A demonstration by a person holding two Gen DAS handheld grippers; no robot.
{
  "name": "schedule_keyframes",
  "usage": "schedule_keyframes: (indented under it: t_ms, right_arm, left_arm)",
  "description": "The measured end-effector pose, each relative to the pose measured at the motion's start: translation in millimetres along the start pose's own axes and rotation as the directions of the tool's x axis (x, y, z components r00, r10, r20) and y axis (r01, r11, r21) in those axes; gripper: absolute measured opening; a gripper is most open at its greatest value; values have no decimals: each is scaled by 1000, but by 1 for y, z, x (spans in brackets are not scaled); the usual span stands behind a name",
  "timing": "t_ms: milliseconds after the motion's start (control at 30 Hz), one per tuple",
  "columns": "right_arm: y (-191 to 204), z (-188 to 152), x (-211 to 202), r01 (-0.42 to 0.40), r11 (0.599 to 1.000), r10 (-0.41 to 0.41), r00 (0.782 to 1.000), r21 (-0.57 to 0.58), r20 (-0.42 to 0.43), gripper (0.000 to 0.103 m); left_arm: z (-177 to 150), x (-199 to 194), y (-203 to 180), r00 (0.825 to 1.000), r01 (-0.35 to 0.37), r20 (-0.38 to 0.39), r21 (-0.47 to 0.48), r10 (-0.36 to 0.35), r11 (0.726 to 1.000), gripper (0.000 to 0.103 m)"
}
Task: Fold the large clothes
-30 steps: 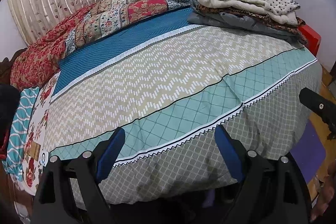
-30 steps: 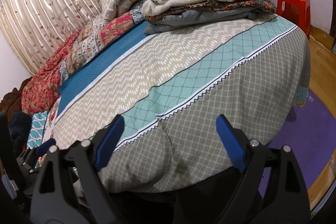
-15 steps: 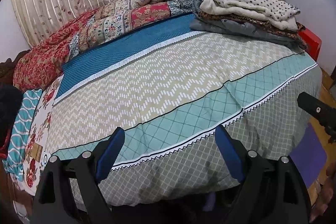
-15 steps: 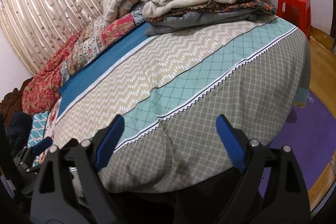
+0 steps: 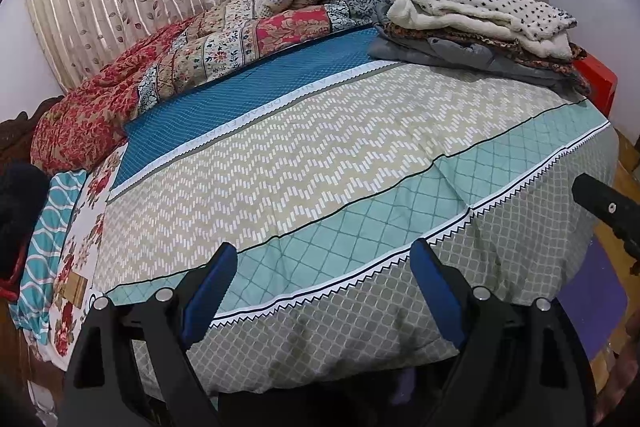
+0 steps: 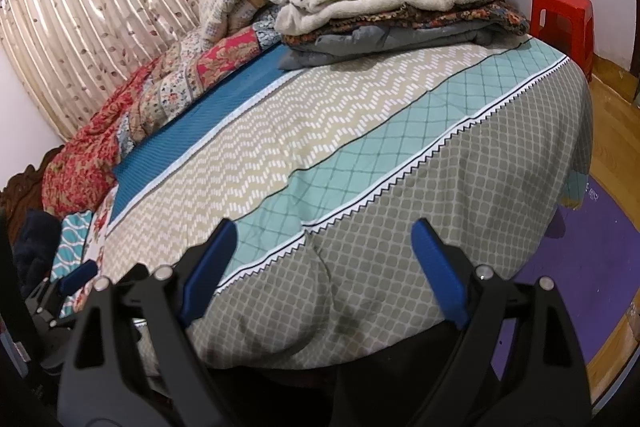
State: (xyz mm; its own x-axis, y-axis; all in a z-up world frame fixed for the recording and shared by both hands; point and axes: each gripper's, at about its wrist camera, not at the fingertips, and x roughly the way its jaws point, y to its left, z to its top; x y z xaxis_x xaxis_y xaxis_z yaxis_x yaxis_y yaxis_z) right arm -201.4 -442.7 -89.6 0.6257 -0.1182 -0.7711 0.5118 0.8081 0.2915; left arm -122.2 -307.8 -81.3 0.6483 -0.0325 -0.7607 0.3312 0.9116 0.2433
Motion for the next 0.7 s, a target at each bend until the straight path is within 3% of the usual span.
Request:
schedule_keyframes:
  t_ms: [700]
  right_arm:
    - [0,-2,0,0,1000,0,1000,2,2,85]
  left_arm:
    - [-2,7,-1,1000,7,-19,7,-7,1000,14]
